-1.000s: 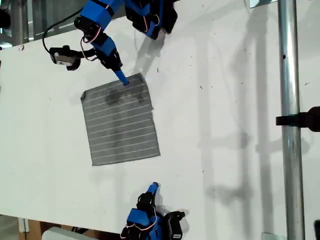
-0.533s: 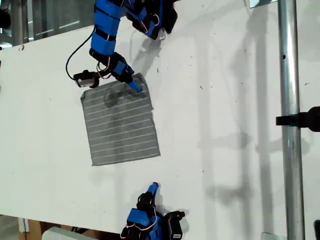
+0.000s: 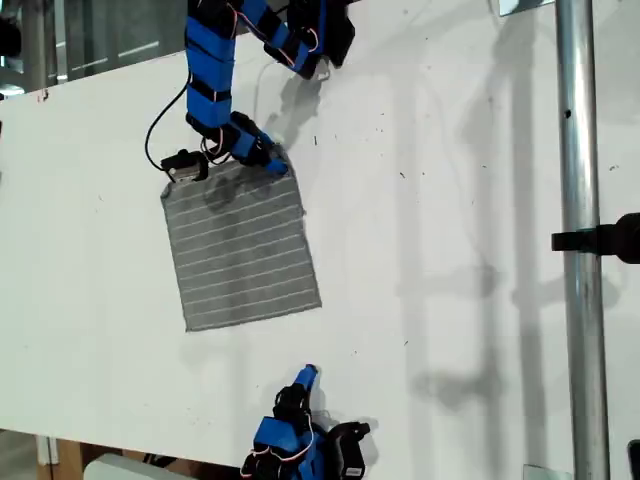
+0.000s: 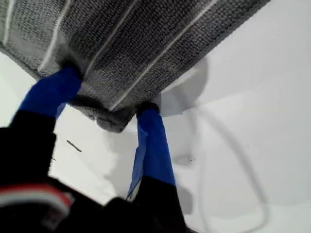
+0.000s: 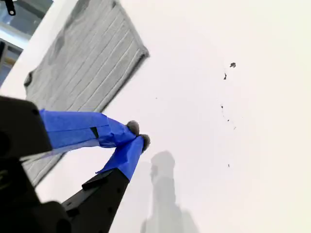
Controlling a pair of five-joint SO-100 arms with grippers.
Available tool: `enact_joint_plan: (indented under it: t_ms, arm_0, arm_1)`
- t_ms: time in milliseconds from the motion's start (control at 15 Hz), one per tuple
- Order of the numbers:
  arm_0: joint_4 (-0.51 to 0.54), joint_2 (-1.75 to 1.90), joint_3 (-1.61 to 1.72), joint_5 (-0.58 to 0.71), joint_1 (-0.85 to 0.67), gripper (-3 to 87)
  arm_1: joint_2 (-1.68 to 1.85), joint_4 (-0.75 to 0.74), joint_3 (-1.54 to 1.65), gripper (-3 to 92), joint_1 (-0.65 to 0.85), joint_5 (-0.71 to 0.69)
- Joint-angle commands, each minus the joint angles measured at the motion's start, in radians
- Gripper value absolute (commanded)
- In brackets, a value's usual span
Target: Grasp corners of a towel and fold twice.
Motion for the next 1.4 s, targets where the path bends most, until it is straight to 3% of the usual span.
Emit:
enact_joint_plan:
  t_ms: [0, 267, 467, 533, 667, 867, 1133, 1200, 1333]
  arm_0:
    - [0.002, 0.005, 0.003, -0.011, 0.003, -2.9]
    - [0.003, 0.005, -0.021, -0.098, -0.006, -2.9]
    - [0.015, -0.183, -0.305, -0.067, -0.034, -3.0]
    - [0.012, -0.433, -0.480, -0.020, -0.054, -3.0]
    - [-0.017, -0.914, -0.861, 0.207, -0.072, -3.0]
    - [0.064, -1.382, -1.335, 0.495, -0.112, -3.0]
    - [0.132, -1.805, -1.792, 0.678, -0.129, -2.9]
    - [0.153, -1.891, -1.878, 0.678, -0.141, -0.4]
    - [0.202, -2.028, -2.029, 0.675, -0.155, 20.6]
  arm_1:
    - [0.005, -0.015, -0.048, 4.5, 0.011, -0.009]
    - [0.006, -0.028, -0.051, -0.2, -0.018, -0.011]
    - [0.005, -0.040, -0.051, -0.2, -0.031, -0.011]
    - [0.005, -0.043, -0.051, -0.2, -0.034, -0.011]
    - [0.003, -0.049, -0.049, -0.2, -0.043, -0.011]
    - [0.003, -0.055, -0.044, -0.2, -0.043, -0.011]
    - [0.003, -0.058, -0.041, -0.2, -0.046, -0.009]
    - [0.005, -0.060, -0.040, -0.2, -0.046, -0.008]
    - [0.005, -0.061, -0.038, -0.2, -0.048, -0.006]
